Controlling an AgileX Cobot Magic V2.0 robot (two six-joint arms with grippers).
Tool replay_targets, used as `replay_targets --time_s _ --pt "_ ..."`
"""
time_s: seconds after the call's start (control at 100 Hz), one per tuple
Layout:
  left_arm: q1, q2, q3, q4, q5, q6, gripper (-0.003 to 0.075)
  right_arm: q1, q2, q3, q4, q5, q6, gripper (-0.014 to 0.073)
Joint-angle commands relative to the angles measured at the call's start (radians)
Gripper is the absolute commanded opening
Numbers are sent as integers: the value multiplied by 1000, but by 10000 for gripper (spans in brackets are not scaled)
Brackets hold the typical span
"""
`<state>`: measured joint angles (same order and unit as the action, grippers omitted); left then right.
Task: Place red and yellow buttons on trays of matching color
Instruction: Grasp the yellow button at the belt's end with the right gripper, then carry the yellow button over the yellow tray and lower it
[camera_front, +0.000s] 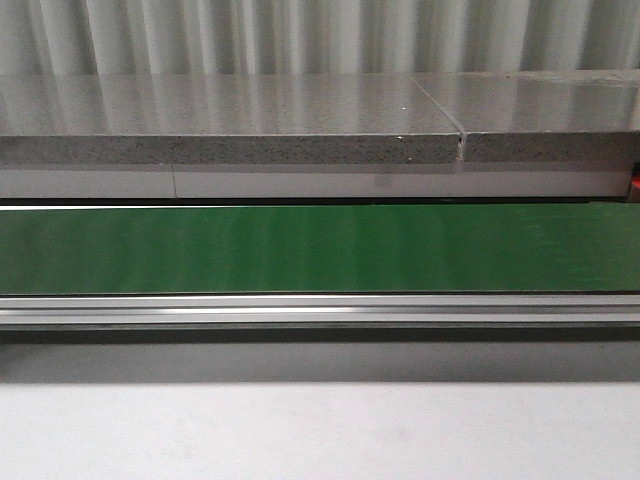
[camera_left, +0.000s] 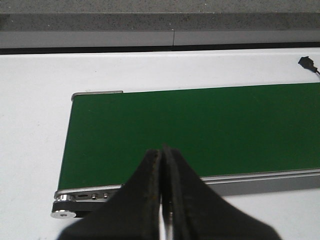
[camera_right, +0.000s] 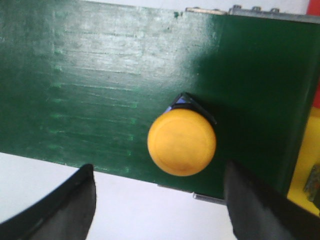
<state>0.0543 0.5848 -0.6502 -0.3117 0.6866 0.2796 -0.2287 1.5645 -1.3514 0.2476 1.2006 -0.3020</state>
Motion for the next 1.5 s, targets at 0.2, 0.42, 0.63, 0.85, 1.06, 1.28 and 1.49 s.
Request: replay_targets --time_s 0.2,0.42,0.63,0.85,1.06,1.28,1.49 --pt "-9 0 -24 -26 -70 -2 -20 -1 -28 -7 -75 -156 -16 532" --pt "-9 0 -24 -26 -70 -2 -20 -2 66 -7 -91 -154 4 528" --pt "-9 0 -24 -26 -70 -2 -20 -2 96 -7 -118 -138 46 188" --pt "-9 0 -24 -26 -70 -2 -20 -3 96 -7 -118 -118 55 34" --pt "-9 0 -24 -26 -70 -2 -20 -9 58 -7 -118 -108 59 34" --pt "-9 0 -24 -26 -70 -2 -20 -75 -54 -7 -119 -95 98 34" --pt "-9 0 -24 -26 -70 -2 -20 -237 -124 -7 -204 -64 246 34"
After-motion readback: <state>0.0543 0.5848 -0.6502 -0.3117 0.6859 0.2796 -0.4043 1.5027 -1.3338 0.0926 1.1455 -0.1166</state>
